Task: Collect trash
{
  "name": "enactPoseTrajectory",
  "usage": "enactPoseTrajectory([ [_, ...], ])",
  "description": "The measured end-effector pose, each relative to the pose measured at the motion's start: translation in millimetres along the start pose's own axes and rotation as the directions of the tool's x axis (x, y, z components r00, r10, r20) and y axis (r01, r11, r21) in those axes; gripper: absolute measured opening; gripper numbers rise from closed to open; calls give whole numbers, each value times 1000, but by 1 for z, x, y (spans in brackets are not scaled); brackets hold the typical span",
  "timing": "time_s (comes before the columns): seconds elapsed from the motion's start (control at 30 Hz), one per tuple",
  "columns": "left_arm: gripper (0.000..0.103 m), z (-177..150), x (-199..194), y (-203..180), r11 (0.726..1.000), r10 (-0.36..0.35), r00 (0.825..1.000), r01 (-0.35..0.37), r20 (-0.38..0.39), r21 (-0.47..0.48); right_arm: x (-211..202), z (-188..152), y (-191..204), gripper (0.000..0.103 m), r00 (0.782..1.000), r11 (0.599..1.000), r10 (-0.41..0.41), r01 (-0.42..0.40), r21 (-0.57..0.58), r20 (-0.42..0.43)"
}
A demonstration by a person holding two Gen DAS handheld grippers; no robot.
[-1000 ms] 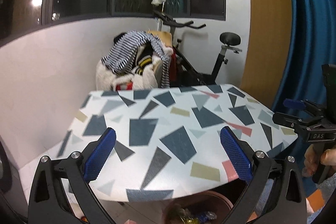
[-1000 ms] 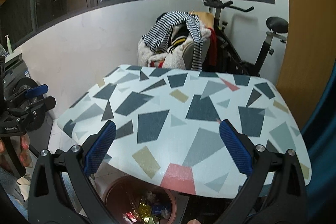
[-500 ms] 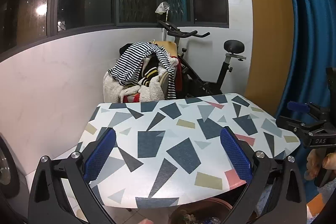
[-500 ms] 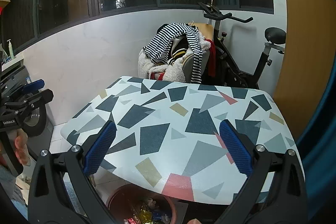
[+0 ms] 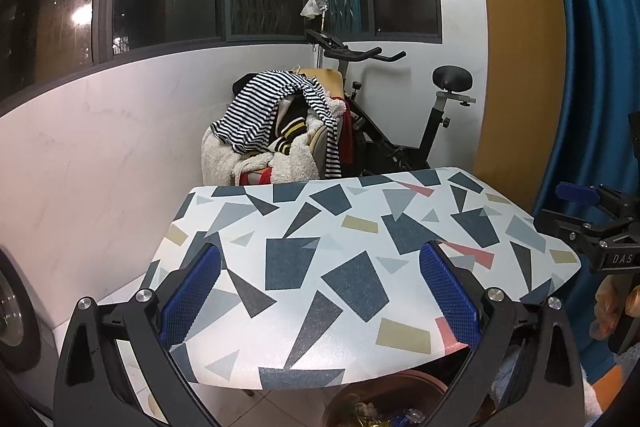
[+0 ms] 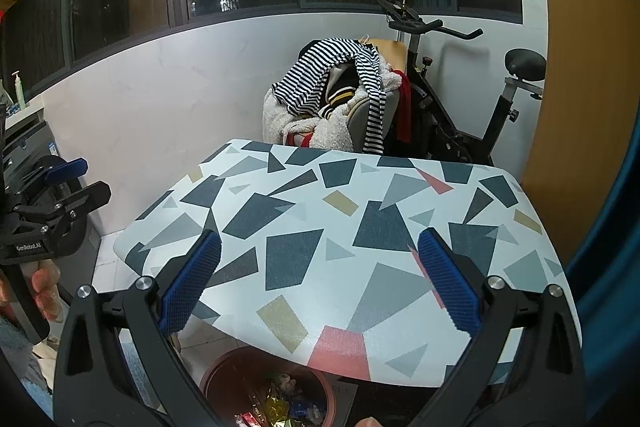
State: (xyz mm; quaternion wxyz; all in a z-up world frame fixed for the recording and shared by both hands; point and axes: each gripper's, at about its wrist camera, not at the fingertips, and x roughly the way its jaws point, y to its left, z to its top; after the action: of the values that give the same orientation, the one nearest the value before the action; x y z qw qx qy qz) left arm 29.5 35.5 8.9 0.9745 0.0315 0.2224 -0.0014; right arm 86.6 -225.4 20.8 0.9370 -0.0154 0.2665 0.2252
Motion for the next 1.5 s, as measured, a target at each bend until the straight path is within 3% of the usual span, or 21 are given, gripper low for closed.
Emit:
enactPoseTrajectory([
  [1.5, 97, -5, -2, 3, 1000, 11, 1000, -11, 2, 0, -1, -5, 6, 97, 1000, 1000, 1, -1, -9, 2],
])
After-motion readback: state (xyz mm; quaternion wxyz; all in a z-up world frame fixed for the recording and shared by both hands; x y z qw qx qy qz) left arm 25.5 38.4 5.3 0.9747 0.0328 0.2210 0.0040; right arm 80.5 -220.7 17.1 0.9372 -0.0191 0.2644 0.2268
